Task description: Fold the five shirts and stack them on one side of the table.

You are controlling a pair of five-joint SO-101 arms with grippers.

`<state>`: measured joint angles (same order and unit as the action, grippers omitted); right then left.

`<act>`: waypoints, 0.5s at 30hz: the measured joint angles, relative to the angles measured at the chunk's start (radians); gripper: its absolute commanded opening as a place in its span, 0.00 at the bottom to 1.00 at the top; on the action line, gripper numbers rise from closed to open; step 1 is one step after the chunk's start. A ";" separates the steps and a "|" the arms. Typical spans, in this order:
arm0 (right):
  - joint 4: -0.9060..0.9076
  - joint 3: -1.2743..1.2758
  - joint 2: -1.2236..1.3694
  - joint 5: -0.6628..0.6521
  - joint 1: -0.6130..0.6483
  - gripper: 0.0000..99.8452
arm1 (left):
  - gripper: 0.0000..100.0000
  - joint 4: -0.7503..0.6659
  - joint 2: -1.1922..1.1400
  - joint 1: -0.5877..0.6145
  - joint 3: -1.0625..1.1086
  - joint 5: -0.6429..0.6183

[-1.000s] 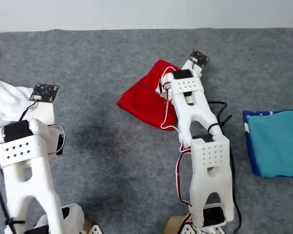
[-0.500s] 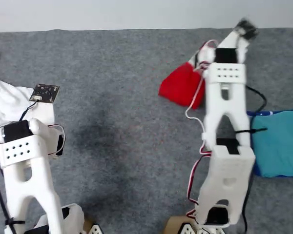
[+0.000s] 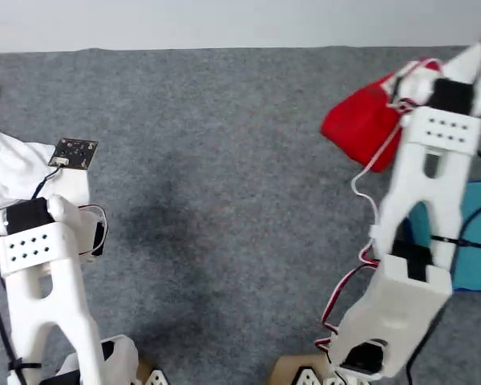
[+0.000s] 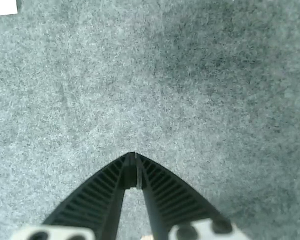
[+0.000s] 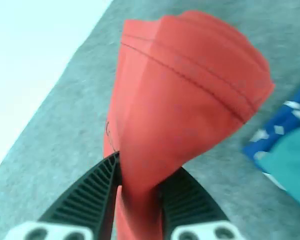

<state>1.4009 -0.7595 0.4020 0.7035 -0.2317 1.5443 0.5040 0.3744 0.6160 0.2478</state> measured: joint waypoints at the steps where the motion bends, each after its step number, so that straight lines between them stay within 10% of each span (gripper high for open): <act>1: 0.018 0.000 -0.006 0.000 -0.014 0.01 | 0.00 0.000 0.000 0.000 0.000 0.000; 15: 0.164 0.000 -0.029 -0.008 -0.209 0.01 | 0.00 0.000 0.000 0.000 0.000 0.000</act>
<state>1.5650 -0.7595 0.3728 0.6958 -0.4404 1.5443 0.5040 0.3744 0.6160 0.2478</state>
